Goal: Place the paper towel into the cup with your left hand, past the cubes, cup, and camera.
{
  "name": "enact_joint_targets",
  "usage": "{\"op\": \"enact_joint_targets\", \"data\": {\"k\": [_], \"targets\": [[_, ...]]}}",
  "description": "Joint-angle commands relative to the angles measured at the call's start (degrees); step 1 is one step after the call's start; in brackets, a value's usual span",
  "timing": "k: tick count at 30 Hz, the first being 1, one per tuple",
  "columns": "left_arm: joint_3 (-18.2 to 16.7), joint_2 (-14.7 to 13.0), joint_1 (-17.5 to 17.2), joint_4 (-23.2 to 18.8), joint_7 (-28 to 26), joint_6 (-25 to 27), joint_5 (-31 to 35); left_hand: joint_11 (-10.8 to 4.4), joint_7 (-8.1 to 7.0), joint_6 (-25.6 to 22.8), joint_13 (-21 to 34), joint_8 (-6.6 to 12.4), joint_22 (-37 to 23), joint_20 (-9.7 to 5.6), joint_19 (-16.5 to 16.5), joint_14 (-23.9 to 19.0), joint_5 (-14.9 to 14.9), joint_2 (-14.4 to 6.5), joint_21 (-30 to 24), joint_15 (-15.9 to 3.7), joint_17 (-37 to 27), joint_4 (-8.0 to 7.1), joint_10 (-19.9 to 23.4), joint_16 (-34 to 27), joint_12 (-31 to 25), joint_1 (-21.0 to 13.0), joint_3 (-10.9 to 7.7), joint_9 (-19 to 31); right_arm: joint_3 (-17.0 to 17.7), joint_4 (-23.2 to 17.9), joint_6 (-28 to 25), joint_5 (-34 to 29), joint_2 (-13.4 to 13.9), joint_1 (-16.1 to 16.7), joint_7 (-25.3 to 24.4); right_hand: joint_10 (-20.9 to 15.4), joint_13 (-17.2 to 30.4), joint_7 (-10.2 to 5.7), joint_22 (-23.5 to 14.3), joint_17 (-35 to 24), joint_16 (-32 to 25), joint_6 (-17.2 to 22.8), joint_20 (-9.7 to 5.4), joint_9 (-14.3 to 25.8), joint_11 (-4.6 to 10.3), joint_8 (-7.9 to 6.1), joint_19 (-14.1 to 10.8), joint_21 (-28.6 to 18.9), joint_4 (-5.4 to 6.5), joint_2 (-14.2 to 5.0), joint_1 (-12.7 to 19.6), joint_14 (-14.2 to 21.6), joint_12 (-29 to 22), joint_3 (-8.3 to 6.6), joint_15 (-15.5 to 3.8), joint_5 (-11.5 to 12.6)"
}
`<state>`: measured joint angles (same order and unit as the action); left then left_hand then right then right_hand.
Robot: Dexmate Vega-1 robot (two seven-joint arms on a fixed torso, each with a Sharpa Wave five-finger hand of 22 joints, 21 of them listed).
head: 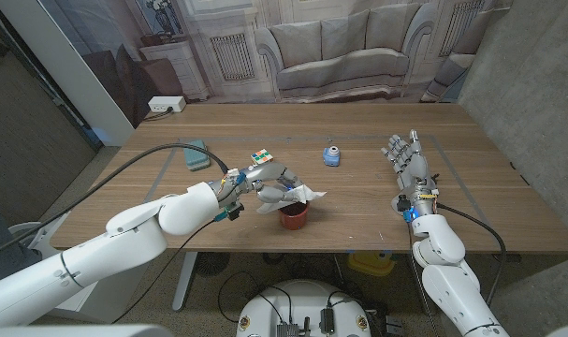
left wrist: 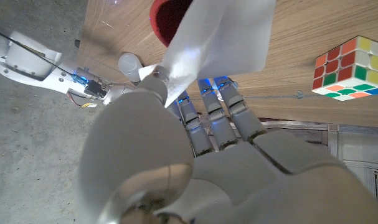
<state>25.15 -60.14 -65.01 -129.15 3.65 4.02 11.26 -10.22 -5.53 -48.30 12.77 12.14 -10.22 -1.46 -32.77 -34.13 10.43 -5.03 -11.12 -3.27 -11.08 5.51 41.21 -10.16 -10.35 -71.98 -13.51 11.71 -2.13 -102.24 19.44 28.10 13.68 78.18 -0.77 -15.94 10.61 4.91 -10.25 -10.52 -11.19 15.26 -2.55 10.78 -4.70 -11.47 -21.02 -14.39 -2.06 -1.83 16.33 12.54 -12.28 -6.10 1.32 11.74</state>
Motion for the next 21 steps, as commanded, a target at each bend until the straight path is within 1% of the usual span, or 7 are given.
{"op": "enact_joint_targets", "data": {"k": [1, 4, 8, 16, 18, 19, 21], "targets": [[0.77, 0.33, 1.24, -0.09, 0.8, 0.79, 0.45, 0.17, 0.07, 1.81, 0.0, -0.49, -0.09, 0.59, 1.57, 1.77, 0.07, 0.21, 0.38, -4.3, -0.14, -0.21, -2.03, 0.0, 0.13, 0.66, 0.23, 0.12, 0.37, -0.04, 0.14, 0.14, -0.05, 0.25, -0.07, -0.23, 0.13, 0.21, -0.3, -0.21, 0.33, 0.23, -1.52, 0.27, -0.29, 0.14, -0.5, 0.17, -0.04, -0.4, 0.23, 0.38, 0.06, 0.29, 0.23, -0.16], [1.15, 0.56, 1.72, -0.11, 1.11, 0.86, 0.71, 0.12, -0.23, 2.56, -0.05, -0.6, -0.08, 0.8, 2.66, 2.82, 0.05, 0.35, 0.5, -3.92, -0.14, -0.36, -2.93, -0.03, 0.05, 1.11, 0.44, 0.14, 0.49, 0.05, 0.22, 0.29, -0.05, 0.24, 0.03, -0.21, 0.13, 0.2, -0.3, -0.21, 0.34, 0.23, -1.51, 0.27, -0.27, 0.14, -0.51, 0.21, -0.05, -0.4, 0.23, 0.36, 0.07, 0.3, 0.23, -0.16], [1.48, 0.72, 1.94, -0.38, 1.12, 1.08, 1.24, 0.02, -0.23, 3.37, -0.1, -0.74, -0.07, 1.09, 3.75, 3.58, 0.06, 0.44, 0.62, -3.7, -0.13, -0.44, -3.64, -0.08, -0.04, 1.39, 0.57, 0.15, 0.65, 0.04, 0.29, 0.44, 0.05, 0.38, 0.22, -0.24, 0.13, 0.18, -0.3, -0.21, 0.33, 0.25, -1.5, 0.27, -0.11, 0.13, -0.5, 0.27, -0.06, -0.4, 0.23, 0.4, 0.06, 0.33, 0.22, -0.16], [1.83, 1.02, 1.79, -0.78, 0.79, 1.16, 1.62, 0.01, -0.42, 3.55, -0.16, -0.57, -0.06, 1.11, 4.4, 3.9, 0.07, 0.74, 0.43, -3.68, -0.09, -0.54, -3.86, -0.4, -0.39, 1.89, 0.87, 0.15, 1.19, -0.18, 0.95, 0.81, 0.03, 1.19, 0.51, -0.23, 0.13, 0.15, -0.3, -0.21, 0.34, 0.28, -1.5, 0.27, -0.2, 0.12, -0.53, 0.35, -0.09, -0.41, 0.24, 0.38, 0.06, 0.36, 0.27, -0.17], [1.81, 1.06, 1.54, -0.98, 0.23, 0.87, 2.06, -0.15, 0.12, 1.82, -0.23, 0.22, -0.06, 0.64, 4.25, 3.03, 0.14, 0.75, 0.1, -4.31, -0.04, -0.54, -2.84, -0.88, -0.94, 2.03, 0.93, 0.15, 1.34, -0.29, 1.19, 0.85, 0.01, 1.46, 0.59, -0.26, 0.13, 0.16, -0.3, -0.21, 0.34, 0.28, -1.5, 0.27, -0.23, 0.12, -0.54, 0.36, -0.09, -0.41, 0.24, 0.39, 0.05, 0.37, 0.26, -0.17], [1.8, 1.03, 1.45, -1.18, 0.13, 0.93, 2.26, -0.21, -0.12, -0.8, -0.3, 1.3, -0.05, 0.25, 3.91, 1.75, 0.24, 0.48, -0.23, -4.85, 0.0, -0.39, -0.44, -1.39, -1.79, 1.84, 0.75, 0.16, 1.4, -0.34, 1.29, 0.91, 0.0, 1.59, 0.65, -0.21, 0.13, 0.16, -0.31, -0.2, 0.34, 0.26, -1.51, 0.27, -0.21, 0.13, -0.55, 0.37, -0.1, -0.41, 0.24, 0.39, 0.07, 0.37, 0.26, -0.17], [1.76, 0.95, 1.35, -1.51, 0.21, 1.11, 2.39, -0.58, 0.78, -3.46, -0.39, 2.31, -0.08, 0.05, 3.63, 0.71, 0.3, 0.25, -0.52, -5.52, 0.11, -0.08, 1.58, -1.6, -2.21, 1.45, 0.49, 0.14, 1.49, -0.4, 1.55, 0.9, -0.04, 1.83, 0.71, -0.24, 0.13, 0.17, -0.31, -0.2, 0.34, 0.25, -1.5, 0.27, -0.23, 0.13, -0.56, 0.39, -0.11, -0.41, 0.25, 0.38, 0.06, 0.38, 0.26, -0.17]]}}
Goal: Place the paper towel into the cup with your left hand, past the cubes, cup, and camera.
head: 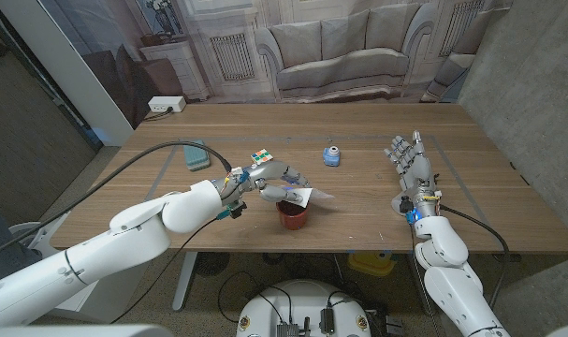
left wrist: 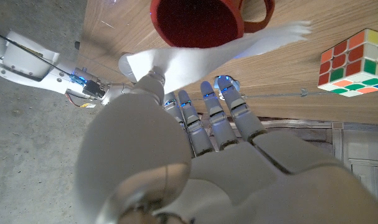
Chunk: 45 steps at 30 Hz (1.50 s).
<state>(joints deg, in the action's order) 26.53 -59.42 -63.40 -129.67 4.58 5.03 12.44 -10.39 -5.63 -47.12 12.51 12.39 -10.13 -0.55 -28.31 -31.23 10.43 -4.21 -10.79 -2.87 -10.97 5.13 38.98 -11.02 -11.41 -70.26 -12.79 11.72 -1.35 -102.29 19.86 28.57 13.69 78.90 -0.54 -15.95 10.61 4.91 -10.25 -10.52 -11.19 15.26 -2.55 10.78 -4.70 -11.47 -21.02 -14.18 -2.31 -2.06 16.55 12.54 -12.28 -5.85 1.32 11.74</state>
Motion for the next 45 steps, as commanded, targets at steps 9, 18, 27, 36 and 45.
{"op": "enact_joint_targets", "data": {"k": [9, 18, 27, 36, 45], "targets": [[-0.66, -0.49, -2.08, -2.3, -1.74, 0.86, 1.13, -0.37, 0.52, -3.86, -0.19, 1.66, -0.17, -1.13, -1.1, -2.39, 0.22, -0.29, -1.01, -5.98, 0.04, 0.36, 3.34, -0.64, -0.73, -0.12, -0.11, 0.08, 0.93, -0.46, 1.82, 0.55, -0.08, 1.73, 0.98, -0.24, 0.13, 0.21, -0.31, -0.21, 0.35, 0.28, -1.52, 0.27, -0.3, 0.12, -0.6, 0.26, 0.13, -0.19, 0.0, 0.38, 0.06, 0.18, 0.32, -0.17], [-1.77, -0.59, -3.15, -2.21, -2.72, -0.31, -0.44, 0.26, 0.88, -1.56, -0.24, 0.62, -0.19, -0.95, -1.14, -1.46, 0.15, -0.35, -1.08, -5.44, -0.05, -0.29, 1.31, -0.2, 0.17, 1.11, 0.31, 0.03, 1.1, -0.79, 1.69, 0.64, 0.06, 1.94, 1.14, -0.27, 0.14, 0.22, -0.32, -0.21, 0.34, 0.28, -1.51, 0.27, -0.38, 0.12, -0.62, 0.34, 0.12, -0.23, 0.0, 0.39, 0.05, 0.2, 0.28, -0.17], [-2.89, -0.73, -3.89, -2.17, -3.7, -0.7, -1.43, 0.51, 1.03, 1.3, -0.28, -0.49, -0.22, 0.05, -0.7, 0.08, 0.09, -0.57, -0.97, -4.45, -0.12, -1.24, -1.38, 0.2, 0.78, 2.9, 0.89, 0.03, 1.24, -0.99, 1.54, 0.62, 0.19, 2.05, 1.19, -0.21, 0.14, 0.19, -0.32, -0.21, 0.35, 0.24, -1.52, 0.27, -0.31, 0.14, -0.66, 0.39, 0.11, -0.24, 0.0, 0.38, 0.08, 0.23, 0.28, -0.17], [-4.45, -1.04, -4.77, -2.65, -5.25, -1.11, -1.59, 0.84, 1.18, 2.93, -0.3, -0.93, -0.22, 0.69, 0.21, 1.47, 0.1, -0.55, -0.71, -4.14, -0.09, -1.48, -2.98, 0.42, 0.87, 3.56, 1.14, 0.05, 1.31, -1.27, 1.41, 0.4, 0.37, 2.19, 1.22, -0.18, 0.14, 0.15, -0.32, -0.21, 0.34, 0.22, -1.49, 0.27, -0.29, 0.15, -0.66, 0.48, 0.09, -0.27, 0.0, 0.42, 0.09, 0.26, 0.32, -0.17], [-6.61, -1.09, -6.01, -1.74, -6.94, -3.19, -3.47, 1.26, 1.18, 4.58, -0.31, -1.21, -0.21, 1.49, 1.31, 2.88, 0.14, -0.74, -0.45, -3.94, -0.08, -1.56, -4.55, 0.55, 0.88, 3.86, 1.16, 0.09, 1.21, -2.04, 0.77, -0.15, 0.5, 2.44, 0.64, -0.21, 0.14, 0.08, -0.33, -0.21, 0.35, 0.27, -1.48, 0.27, -0.22, 0.13, -0.68, 0.56, 0.07, -0.29, 0.0, 0.4, 0.08, 0.29, 0.26, -0.17]]}}
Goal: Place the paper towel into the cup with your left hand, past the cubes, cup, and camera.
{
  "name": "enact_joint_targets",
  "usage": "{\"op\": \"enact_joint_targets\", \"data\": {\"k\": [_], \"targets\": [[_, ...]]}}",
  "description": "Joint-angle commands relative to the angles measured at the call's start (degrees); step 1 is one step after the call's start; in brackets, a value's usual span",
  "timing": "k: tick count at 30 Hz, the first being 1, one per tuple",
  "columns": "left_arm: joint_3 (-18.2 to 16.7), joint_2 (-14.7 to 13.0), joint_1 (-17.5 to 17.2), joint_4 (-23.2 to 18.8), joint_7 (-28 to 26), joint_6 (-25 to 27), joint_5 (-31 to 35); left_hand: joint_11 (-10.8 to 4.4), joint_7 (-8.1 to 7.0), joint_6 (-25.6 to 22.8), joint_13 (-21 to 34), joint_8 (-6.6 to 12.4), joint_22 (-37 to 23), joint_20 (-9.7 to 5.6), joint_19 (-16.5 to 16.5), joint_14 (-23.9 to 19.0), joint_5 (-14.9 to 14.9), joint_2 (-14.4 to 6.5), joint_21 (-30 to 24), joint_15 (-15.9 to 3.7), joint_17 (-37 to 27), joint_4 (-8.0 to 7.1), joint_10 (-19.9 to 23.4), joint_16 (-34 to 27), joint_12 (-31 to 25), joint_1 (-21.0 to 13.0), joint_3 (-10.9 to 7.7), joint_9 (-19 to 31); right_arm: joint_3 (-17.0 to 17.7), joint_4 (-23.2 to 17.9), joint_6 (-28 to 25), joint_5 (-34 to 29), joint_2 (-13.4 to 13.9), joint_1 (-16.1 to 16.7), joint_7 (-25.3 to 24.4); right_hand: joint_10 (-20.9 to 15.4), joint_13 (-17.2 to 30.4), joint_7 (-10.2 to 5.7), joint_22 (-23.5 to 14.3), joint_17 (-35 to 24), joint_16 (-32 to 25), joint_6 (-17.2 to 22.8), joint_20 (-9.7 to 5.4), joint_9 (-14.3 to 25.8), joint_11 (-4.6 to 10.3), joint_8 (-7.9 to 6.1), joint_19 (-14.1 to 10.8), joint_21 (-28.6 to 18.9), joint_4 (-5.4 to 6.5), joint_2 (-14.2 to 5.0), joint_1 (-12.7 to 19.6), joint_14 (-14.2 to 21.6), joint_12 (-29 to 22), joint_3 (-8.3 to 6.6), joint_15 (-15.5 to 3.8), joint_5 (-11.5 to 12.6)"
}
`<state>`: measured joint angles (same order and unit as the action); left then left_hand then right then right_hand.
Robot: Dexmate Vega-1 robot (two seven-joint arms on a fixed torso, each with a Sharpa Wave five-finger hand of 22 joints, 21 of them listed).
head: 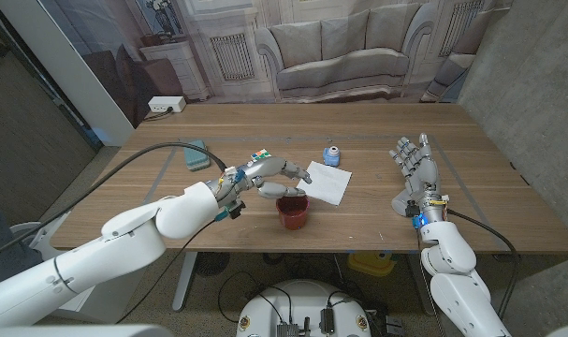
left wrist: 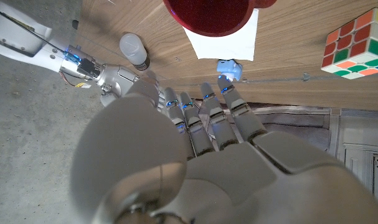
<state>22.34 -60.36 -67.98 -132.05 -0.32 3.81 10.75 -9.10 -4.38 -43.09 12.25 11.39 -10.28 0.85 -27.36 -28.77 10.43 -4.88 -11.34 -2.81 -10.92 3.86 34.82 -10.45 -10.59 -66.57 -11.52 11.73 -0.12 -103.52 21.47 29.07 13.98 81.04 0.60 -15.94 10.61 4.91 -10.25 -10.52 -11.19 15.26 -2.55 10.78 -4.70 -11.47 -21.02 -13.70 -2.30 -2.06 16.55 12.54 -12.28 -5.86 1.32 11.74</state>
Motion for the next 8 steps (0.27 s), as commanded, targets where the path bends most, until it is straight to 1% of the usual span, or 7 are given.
{"op": "enact_joint_targets", "data": {"k": [1, 8], "targets": [[-2.54, -0.1, -1.43, 0.77, -2.11, -2.2, -1.91, -0.17, -0.03, 0.56, -0.06, -0.17, -0.06, 0.08, 0.39, 0.47, 0.15, -0.09, 0.09, -3.97, -0.13, -0.3, -0.55, -0.04, 0.07, 0.19, -0.1, 0.08, -0.03, -0.89, -0.94, -0.73, 0.22, 0.3, -0.6, -0.22, 0.14, 0.08, -0.33, -0.21, 0.36, 0.26, -1.49, 0.27, -0.23, 0.13, -0.68, 0.1, 0.06, -0.3, 0.0, 0.39, 0.08, 0.31, 0.26, -0.17], [-2.71, 0.23, -1.17, 1.33, -2.02, -2.89, -2.39, -0.07, 0.0, 0.56, -0.07, -0.03, -0.05, 0.17, 0.83, 0.77, 0.17, -0.2, 0.17, -3.84, -0.13, -0.26, -0.59, -0.09, -0.12, 0.19, -0.15, 0.08, -0.1, -1.35, -1.89, -0.86, 0.38, 0.08, -1.02, -0.22, 0.14, 0.07, -0.33, -0.21, 0.35, 0.21, -1.49, 0.27, -0.32, 0.15, -0.71, 0.15, 0.04, -0.31, 0.0, 0.41, 0.08, 0.33, 0.27, -0.17]]}}
